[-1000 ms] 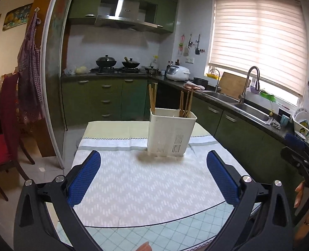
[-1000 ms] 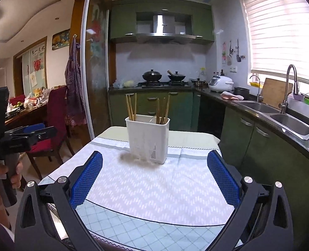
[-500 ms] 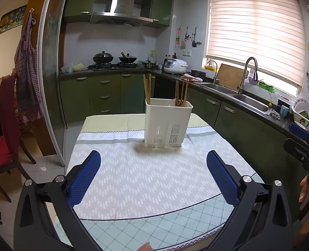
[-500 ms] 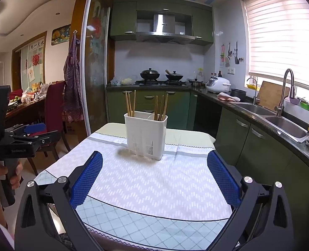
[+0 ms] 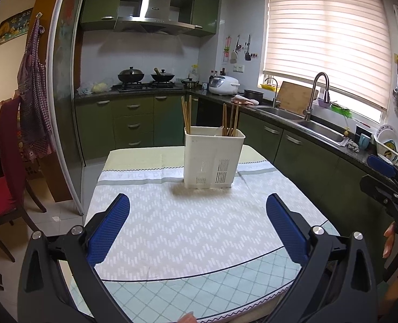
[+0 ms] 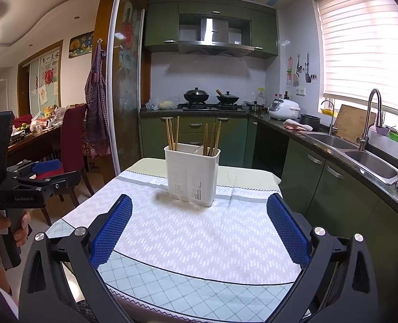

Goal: Organize utensils

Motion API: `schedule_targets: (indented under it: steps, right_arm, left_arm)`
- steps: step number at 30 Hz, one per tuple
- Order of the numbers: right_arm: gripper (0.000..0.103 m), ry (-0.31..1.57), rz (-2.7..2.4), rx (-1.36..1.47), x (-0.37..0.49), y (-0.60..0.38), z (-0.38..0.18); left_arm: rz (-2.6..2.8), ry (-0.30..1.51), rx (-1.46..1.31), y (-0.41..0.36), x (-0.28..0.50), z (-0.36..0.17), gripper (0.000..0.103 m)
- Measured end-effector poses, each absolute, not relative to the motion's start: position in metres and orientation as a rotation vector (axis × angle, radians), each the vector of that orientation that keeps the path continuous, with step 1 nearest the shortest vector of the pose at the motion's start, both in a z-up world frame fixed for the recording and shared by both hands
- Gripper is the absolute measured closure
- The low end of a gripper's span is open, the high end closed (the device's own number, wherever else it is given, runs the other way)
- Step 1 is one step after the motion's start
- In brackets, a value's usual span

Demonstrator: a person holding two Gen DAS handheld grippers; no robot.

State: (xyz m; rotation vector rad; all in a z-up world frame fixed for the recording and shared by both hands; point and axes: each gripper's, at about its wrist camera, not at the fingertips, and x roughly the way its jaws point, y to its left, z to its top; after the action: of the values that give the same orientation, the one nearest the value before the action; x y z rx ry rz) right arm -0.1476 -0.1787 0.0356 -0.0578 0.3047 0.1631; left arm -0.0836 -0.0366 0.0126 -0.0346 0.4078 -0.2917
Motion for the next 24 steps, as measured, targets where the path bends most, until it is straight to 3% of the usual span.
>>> schedule_targets:
  steps: [24]
  right_arm:
    - [0.004, 0.307, 0.178, -0.047, -0.1402, -0.1768, 0.0310]
  left_arm:
    - [-0.297, 0.410, -0.029, -0.0405, -0.0863, 0.0134, 0.007]
